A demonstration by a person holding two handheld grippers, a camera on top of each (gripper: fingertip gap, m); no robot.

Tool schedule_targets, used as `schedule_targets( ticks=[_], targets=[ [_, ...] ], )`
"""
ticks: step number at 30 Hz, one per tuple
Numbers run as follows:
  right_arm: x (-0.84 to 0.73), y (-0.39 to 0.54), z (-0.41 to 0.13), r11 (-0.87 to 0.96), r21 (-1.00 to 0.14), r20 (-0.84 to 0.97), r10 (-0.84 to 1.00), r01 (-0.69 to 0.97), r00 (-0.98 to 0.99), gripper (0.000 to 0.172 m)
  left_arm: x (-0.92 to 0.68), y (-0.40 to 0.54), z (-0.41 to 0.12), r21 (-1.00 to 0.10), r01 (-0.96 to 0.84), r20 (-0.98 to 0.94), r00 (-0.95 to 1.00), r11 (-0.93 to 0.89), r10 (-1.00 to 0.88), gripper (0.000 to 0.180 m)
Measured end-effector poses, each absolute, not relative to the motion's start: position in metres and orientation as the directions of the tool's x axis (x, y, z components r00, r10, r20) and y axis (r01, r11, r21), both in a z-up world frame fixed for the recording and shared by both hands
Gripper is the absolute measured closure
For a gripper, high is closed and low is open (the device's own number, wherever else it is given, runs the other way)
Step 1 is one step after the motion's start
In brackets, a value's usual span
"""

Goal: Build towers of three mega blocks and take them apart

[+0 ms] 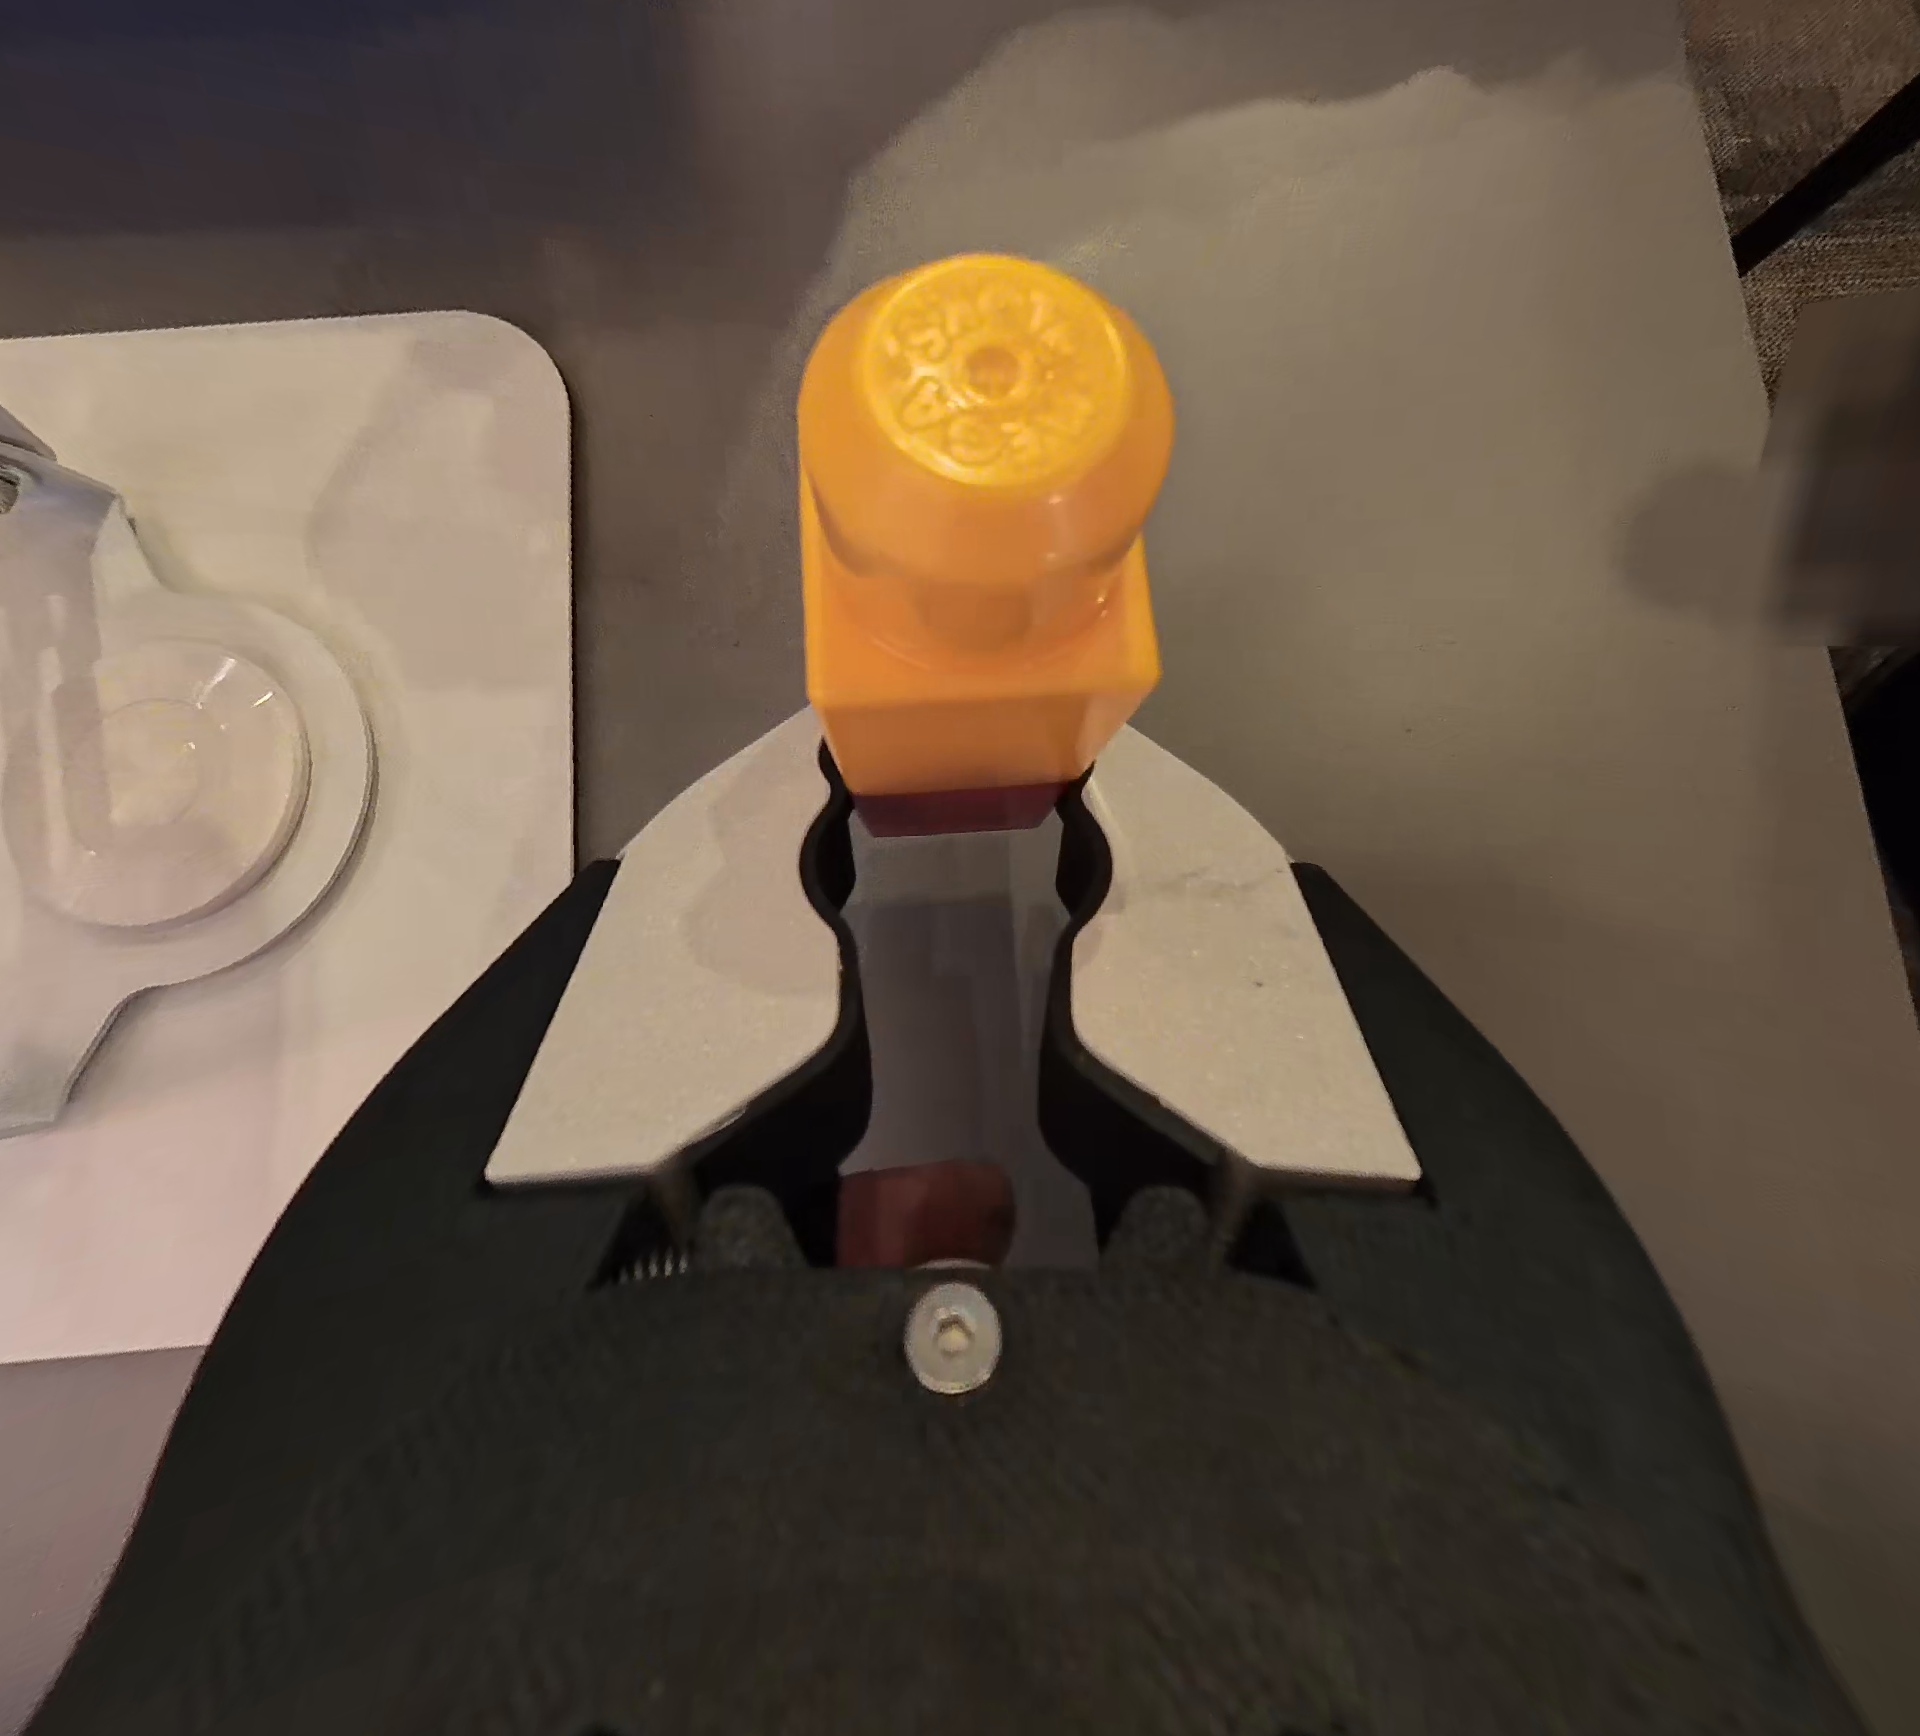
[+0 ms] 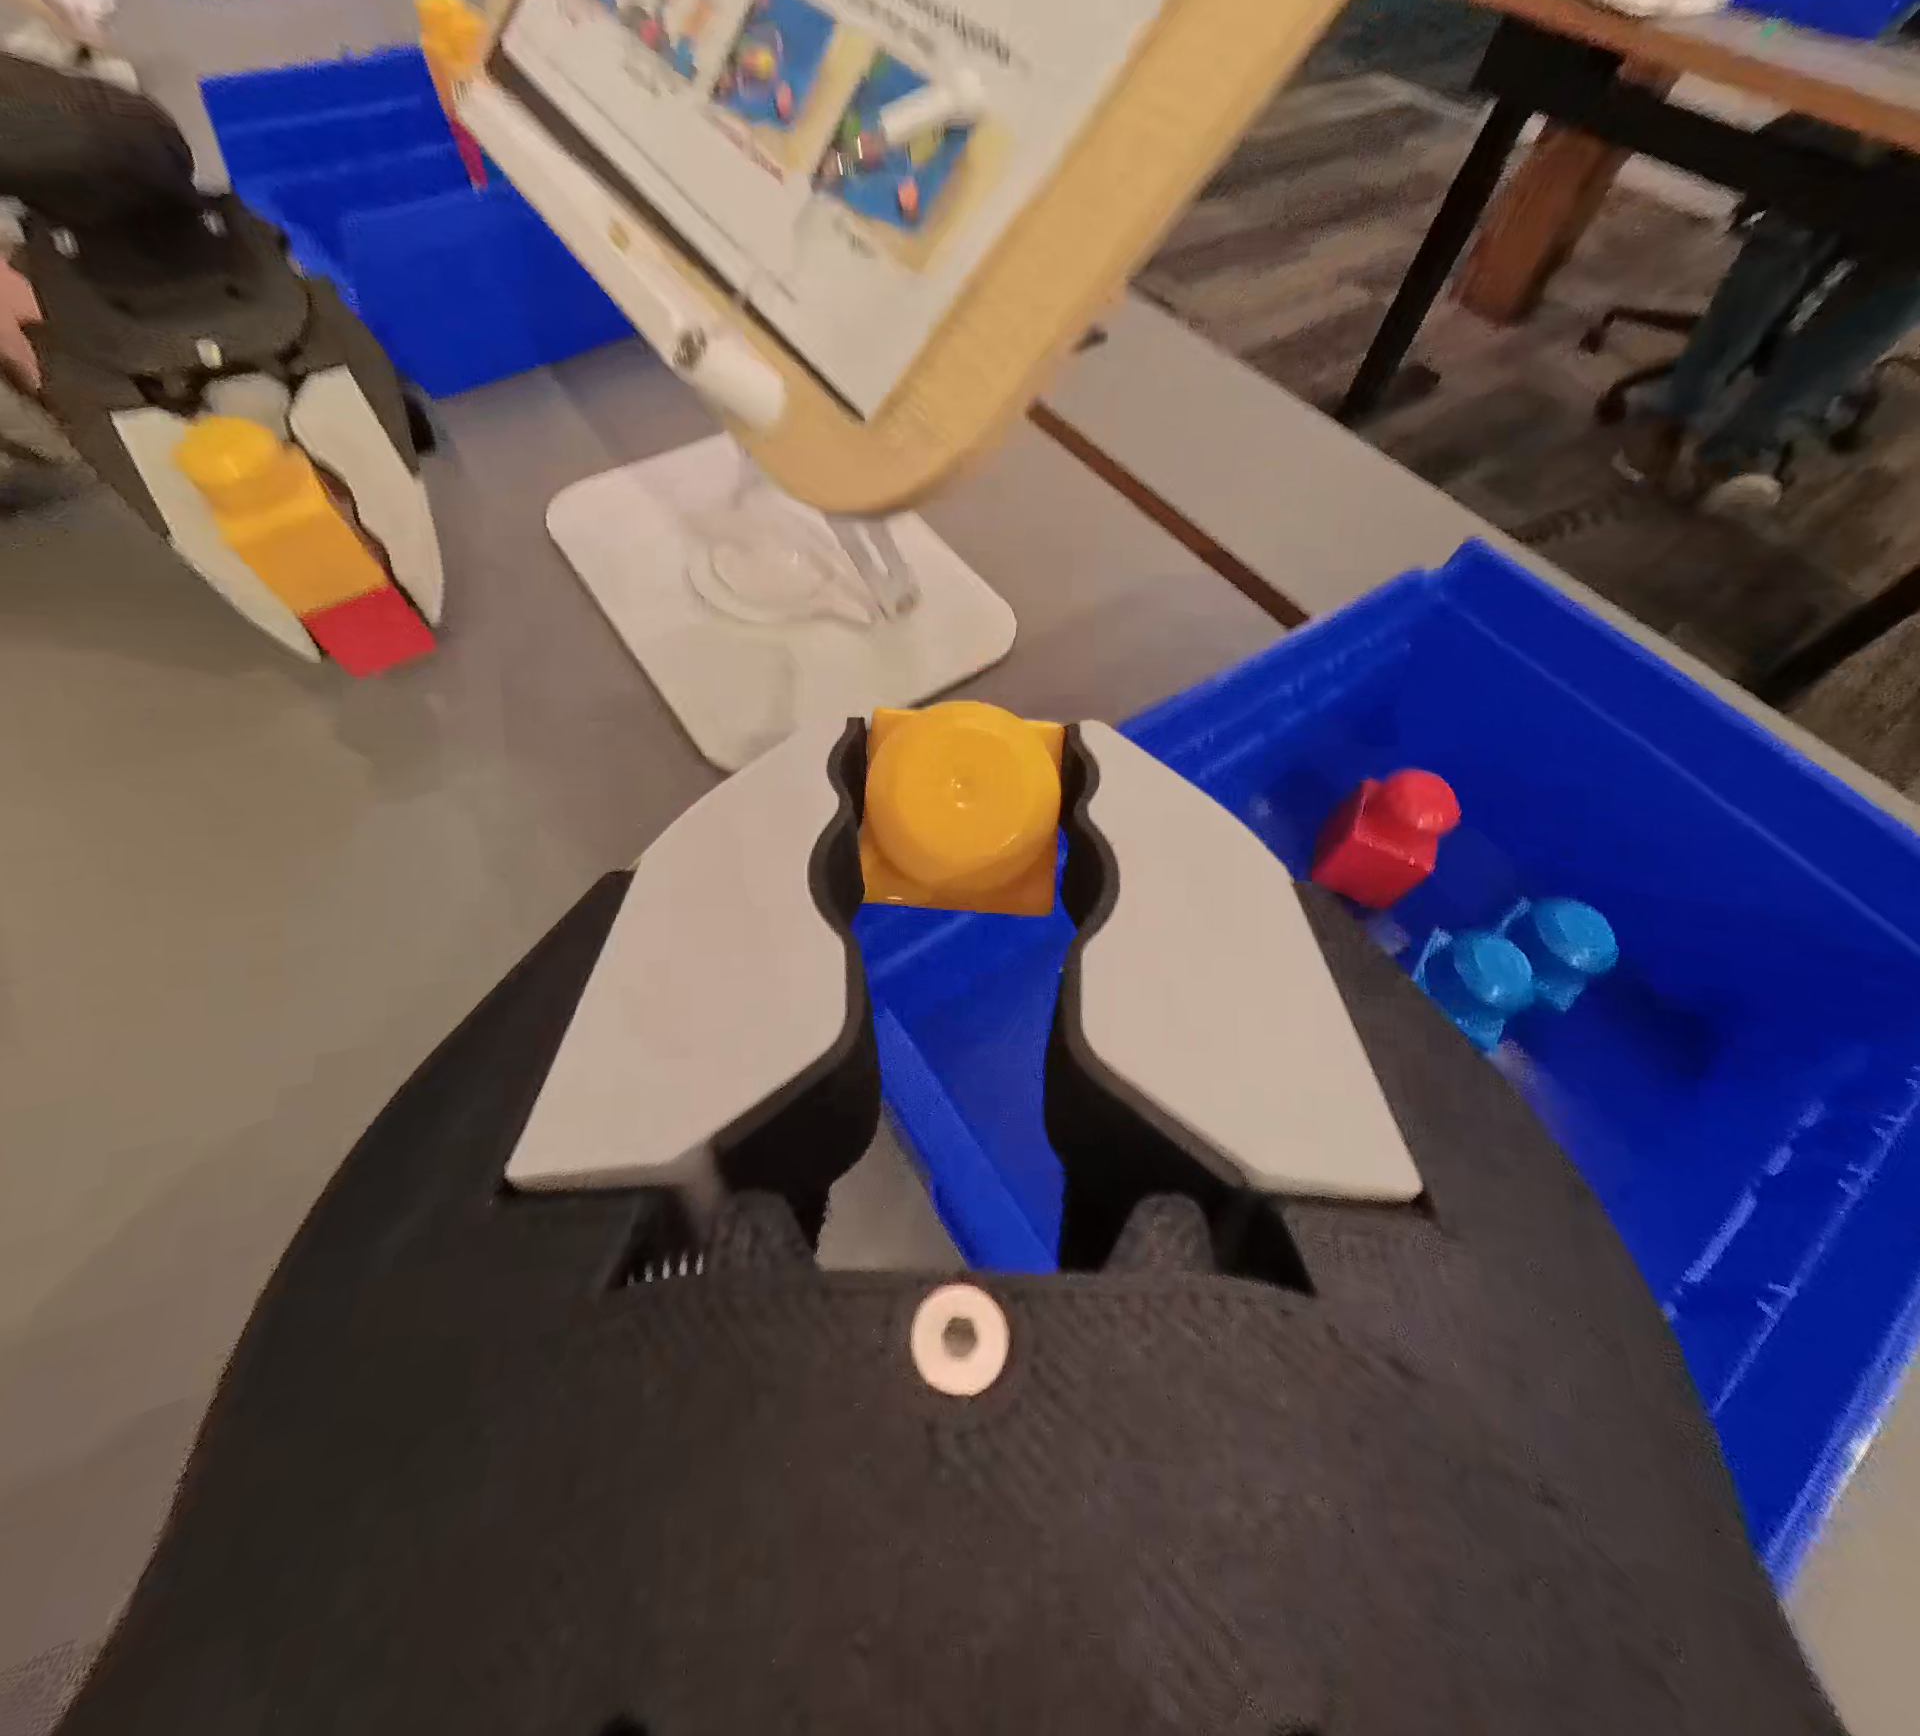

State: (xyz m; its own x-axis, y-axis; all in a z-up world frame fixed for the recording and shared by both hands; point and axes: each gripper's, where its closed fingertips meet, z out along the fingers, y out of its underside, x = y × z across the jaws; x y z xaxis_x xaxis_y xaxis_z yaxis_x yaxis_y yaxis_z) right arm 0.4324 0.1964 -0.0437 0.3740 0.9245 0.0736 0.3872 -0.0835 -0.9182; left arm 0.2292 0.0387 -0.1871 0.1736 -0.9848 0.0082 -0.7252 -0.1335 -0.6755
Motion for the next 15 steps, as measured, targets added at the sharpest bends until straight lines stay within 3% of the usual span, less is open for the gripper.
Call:
schedule_targets(
  ticks=[7, 15],
  targets=[
    [0.445, 0.223, -0.12, -0.153, -0.786, -0.013, 0.973, 0.599, 0.232, 0.135, 0.23, 0.039, -0.188, -0.675, -0.726, 0.012, 0.17, -0.133, -0.985, 0.145],
    [0.439, 0.233, -0.175, -0.243, -0.638, -0.102, 0.967, 0.73, 0.232, 0.135, 0.229, 0.041, -0.191, -0.674, -0.726, 0.021, 0.169, -0.139, -0.985, 0.145]
  ],
)
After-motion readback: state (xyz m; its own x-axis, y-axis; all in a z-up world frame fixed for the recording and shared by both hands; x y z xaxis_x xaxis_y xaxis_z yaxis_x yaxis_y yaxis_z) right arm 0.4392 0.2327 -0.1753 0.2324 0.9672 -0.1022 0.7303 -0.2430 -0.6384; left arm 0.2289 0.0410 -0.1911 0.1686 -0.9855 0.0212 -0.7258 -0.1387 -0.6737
